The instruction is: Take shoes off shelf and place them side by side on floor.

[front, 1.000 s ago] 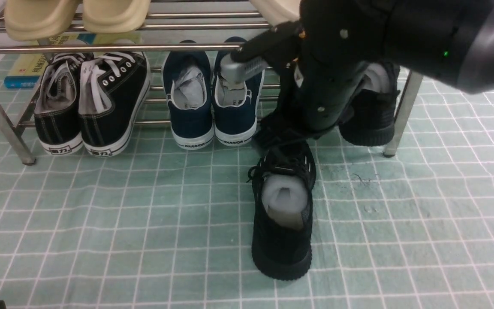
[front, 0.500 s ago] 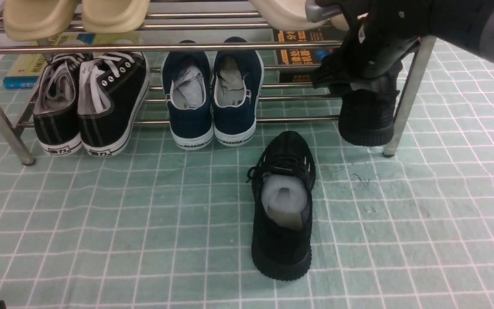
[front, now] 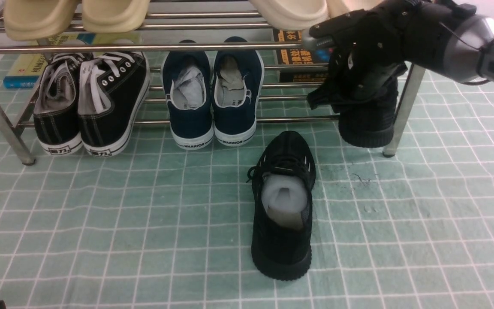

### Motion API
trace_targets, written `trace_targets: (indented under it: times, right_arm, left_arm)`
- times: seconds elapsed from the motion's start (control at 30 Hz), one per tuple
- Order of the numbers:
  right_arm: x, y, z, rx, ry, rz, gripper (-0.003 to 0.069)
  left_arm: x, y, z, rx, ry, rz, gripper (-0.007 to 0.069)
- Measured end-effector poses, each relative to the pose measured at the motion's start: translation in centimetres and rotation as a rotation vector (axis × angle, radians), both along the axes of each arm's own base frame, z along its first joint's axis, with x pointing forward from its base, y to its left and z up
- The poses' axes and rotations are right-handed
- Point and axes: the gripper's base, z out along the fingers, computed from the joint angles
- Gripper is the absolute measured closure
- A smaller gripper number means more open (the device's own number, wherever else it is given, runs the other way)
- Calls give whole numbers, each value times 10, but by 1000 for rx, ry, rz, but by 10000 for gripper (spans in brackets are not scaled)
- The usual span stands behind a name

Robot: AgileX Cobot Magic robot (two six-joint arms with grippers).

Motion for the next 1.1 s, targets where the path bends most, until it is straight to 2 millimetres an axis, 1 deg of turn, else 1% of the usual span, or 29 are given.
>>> trace_targets:
  times: [0.07,0.1,0.13,0.17,0.23,0.27,0.3,0.4,0.53,0.57,0.63,0.7,0.8,1.0,1.03,1.1]
  right_arm:
    - [-7,2,9,-19,21,23,594]
    - [-11,4,14,-24,35,35,630]
    - [-20,8,25,-25,63,48,655]
    - [-24,10,29,-26,77,56,657]
    - [-41,16,48,-19,121,81,657]
    - [-45,16,51,-17,130,84,657]
    - [-60,20,65,-10,162,108,657]
    - [-80,23,88,21,158,147,657]
    - [-95,23,103,77,154,175,657]
    - [-102,22,104,102,172,186,657]
    - [-111,21,104,120,196,196,657]
    - [-125,20,98,116,235,220,656]
    - [-139,21,85,91,292,240,655]
    - [-144,18,56,18,368,233,653]
    - [-144,17,56,16,366,233,653]
    - [-142,15,50,-24,365,228,651]
  left_arm:
    - [0,0,0,0,0,0,383]
    - [0,0,0,0,0,0,383]
    - [0,0,0,0,0,0,383]
    - [0,0,0,0,0,0,383]
    - [0,0,0,0,0,0,383]
    - [0,0,0,0,0,0,383]
    - [0,0,0,0,0,0,383]
    - [0,0,0,0,0,0,383]
    - [0,0,0,0,0,0,383]
    - [0,0,0,0,0,0,383]
    - [0,0,0,0,0,0,383]
    - [0,0,0,0,0,0,383]
    - [0,0,0,0,0,0,383]
    - [0,0,0,0,0,0,383]
    - [0,0,0,0,0,0,383]
    - [0,0,0,0,0,0,383]
